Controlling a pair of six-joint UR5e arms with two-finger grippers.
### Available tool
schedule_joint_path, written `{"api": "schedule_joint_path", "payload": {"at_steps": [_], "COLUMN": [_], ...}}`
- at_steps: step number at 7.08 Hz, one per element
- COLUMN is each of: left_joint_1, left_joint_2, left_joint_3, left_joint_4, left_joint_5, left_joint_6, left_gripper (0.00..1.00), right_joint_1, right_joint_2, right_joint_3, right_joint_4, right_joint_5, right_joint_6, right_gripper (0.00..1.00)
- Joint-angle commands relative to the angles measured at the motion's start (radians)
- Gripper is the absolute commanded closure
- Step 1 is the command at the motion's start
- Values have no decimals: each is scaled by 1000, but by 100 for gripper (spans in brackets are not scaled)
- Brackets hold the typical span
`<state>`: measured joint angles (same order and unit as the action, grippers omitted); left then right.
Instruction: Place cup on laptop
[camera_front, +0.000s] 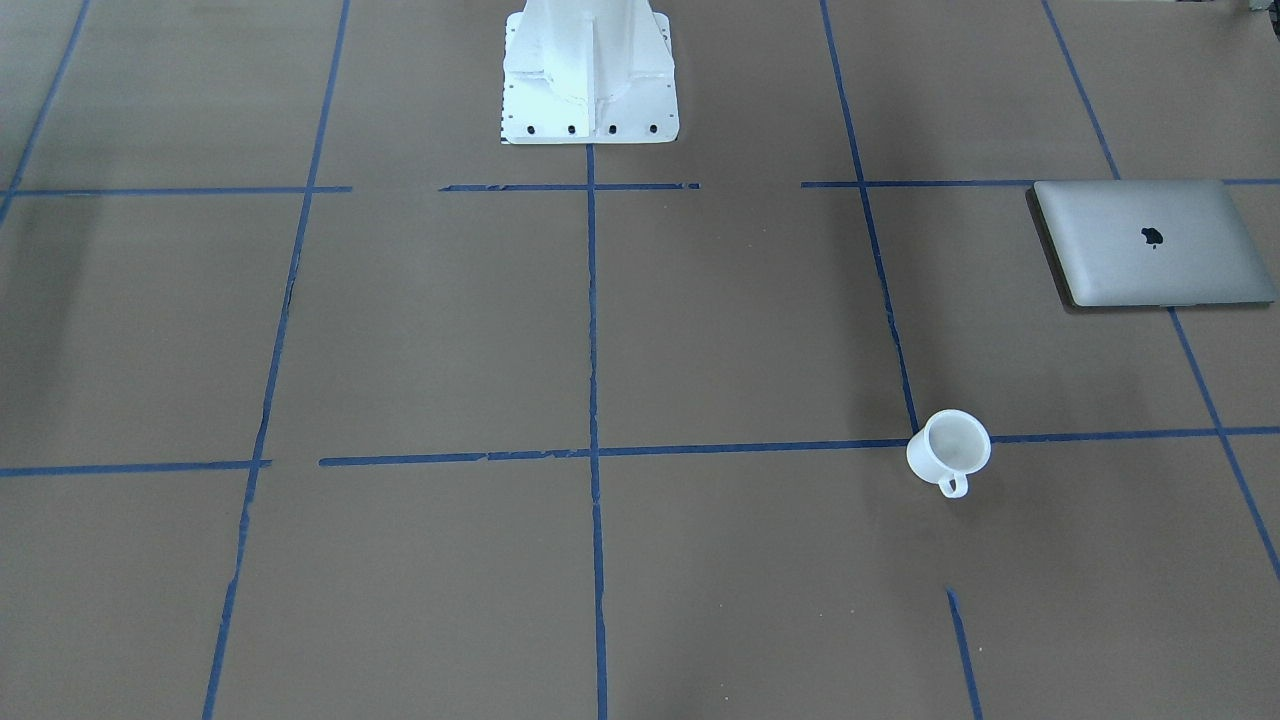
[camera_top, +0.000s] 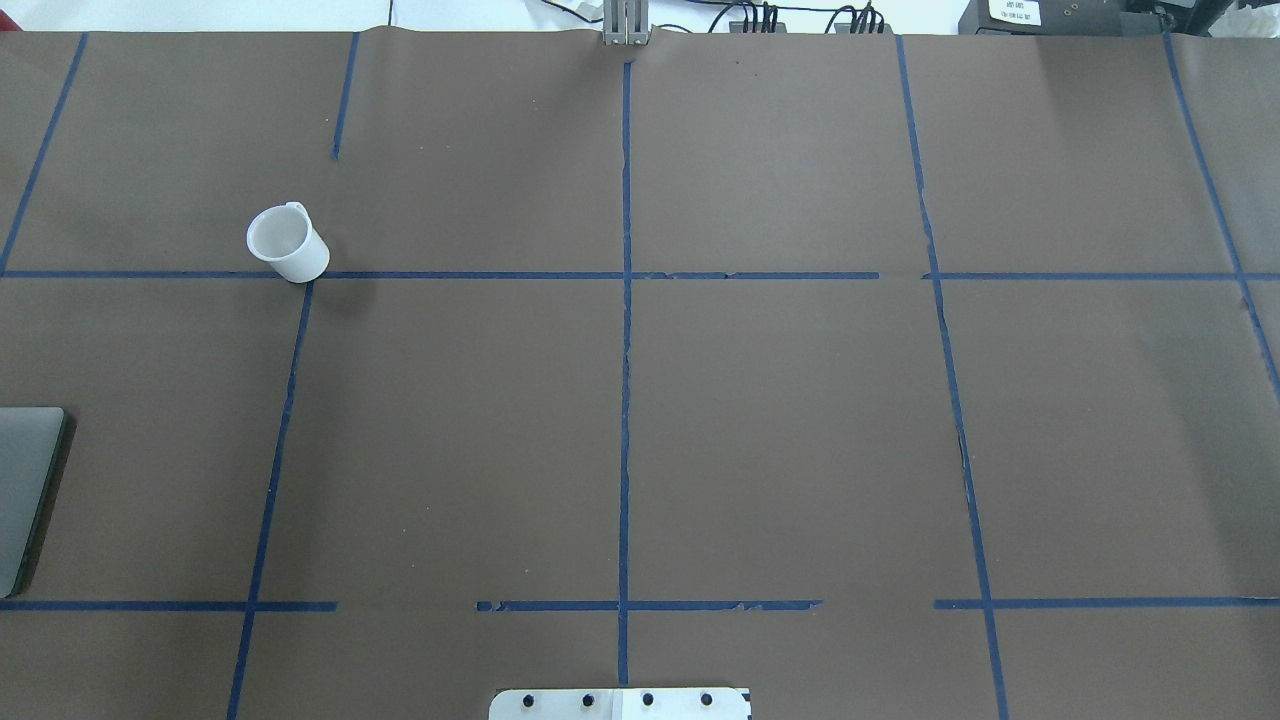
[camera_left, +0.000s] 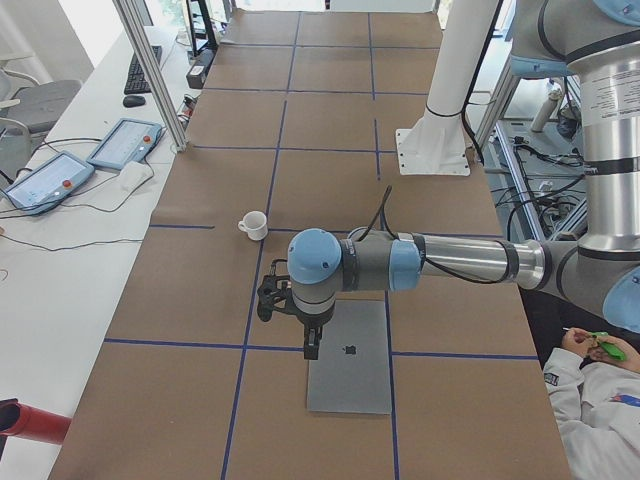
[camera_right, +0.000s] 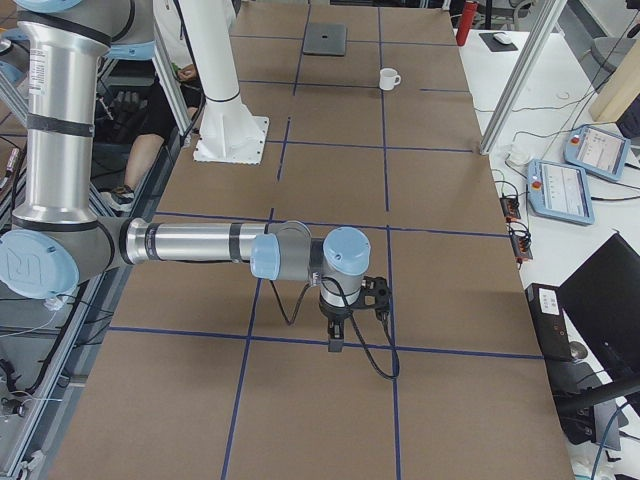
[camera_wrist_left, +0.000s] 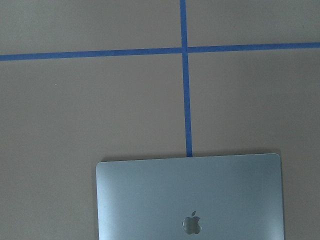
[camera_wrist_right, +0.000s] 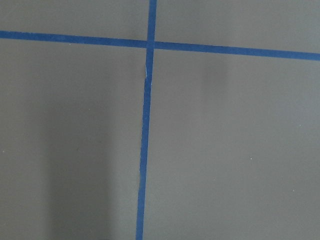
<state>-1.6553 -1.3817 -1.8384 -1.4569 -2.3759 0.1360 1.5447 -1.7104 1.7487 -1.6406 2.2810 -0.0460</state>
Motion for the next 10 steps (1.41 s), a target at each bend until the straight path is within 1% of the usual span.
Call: {"api": "schedule_joint_path", "payload": {"at_steps": [1,4,5,6,7,8,9,10], "left_joint_1": [-1,2,8,11,12,31,131,228], "left_joint_2": [-5,-7,-28,-37,-36,-37,-42,-75], "left_joint_3": [-30,-28,-30,-6,-13,-18,-15,-16], "left_joint_4": [-11,-9,-2,-14,-17,-86,-185,-279], "left_joint_5": [1,4,14,12,1,-2,-47,-45], "left_joint_6": [1,-9,-12,-9,-15,-28,-130,-254], "left_gripper": [0,0,0,0,0,0,0,0], "right_joint_1": [0,0,0,0,0,0,0,0], "right_joint_2": [1,0,0,0,0,0,0,0], "right_joint_3": [0,0,0,0,0,0,0,0], "right_joint_4": [1,1,1,1,-1,1,-1,1], "right_joint_5": [0,0,0,0,0,0,0,0], "right_joint_6": [0,0,0,0,0,0,0,0], "right_gripper": [0,0,0,0,0,0,0,0]}}
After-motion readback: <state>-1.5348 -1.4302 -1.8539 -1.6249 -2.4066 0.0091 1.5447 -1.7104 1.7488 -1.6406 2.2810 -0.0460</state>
